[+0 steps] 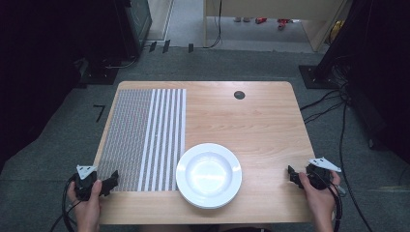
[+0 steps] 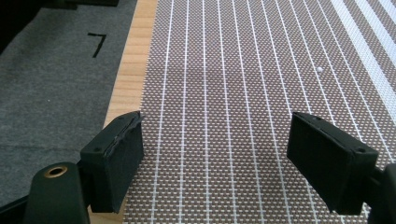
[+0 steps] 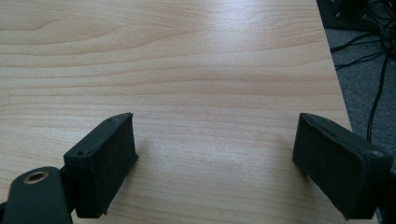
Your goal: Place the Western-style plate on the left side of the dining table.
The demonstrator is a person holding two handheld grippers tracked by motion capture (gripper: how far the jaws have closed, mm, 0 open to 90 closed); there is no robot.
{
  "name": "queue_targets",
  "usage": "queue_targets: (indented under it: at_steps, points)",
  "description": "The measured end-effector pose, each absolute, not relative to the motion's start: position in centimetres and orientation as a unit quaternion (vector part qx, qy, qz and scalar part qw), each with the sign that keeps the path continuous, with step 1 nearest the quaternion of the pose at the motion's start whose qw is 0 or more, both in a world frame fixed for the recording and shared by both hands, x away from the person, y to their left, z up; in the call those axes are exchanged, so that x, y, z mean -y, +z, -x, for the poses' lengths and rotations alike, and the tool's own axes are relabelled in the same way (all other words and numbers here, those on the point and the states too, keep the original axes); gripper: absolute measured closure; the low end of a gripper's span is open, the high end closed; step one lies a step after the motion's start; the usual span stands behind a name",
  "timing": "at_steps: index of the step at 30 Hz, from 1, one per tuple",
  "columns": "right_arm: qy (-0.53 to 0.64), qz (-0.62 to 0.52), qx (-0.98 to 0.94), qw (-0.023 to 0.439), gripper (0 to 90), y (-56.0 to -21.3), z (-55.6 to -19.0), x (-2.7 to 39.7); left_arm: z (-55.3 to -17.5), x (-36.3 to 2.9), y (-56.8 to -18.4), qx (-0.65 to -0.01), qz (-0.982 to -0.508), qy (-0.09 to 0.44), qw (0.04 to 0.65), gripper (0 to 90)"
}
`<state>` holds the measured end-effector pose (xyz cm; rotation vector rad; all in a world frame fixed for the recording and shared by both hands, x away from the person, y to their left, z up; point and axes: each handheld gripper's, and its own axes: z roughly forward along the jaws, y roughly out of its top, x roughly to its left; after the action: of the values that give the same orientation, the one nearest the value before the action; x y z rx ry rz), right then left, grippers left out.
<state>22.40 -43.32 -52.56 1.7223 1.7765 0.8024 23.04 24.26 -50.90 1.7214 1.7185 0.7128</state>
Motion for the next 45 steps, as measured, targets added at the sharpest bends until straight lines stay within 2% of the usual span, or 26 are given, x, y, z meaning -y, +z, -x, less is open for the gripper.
queue_targets:
  at_steps: [29, 36, 45]
  points:
    - [0.285, -0.656, -0.644, 0.270, 5.9, -52.7, -22.5, 43.2, -23.3, -18.3, -47.0, -0.610, -0.654, 0.276, 0.353, 19.0]
    - [0.284, -0.656, -0.645, 0.270, 5.6, -52.7, -22.5, 43.2, -24.3, -15.8, -45.9, -0.605, -0.652, 0.272, 0.369, 19.0]
    - [0.284, -0.655, -0.646, 0.269, 5.7, -52.6, -22.5, 43.2, -24.4, -12.3, -46.5, -0.572, -0.678, 0.255, 0.385, 19.0]
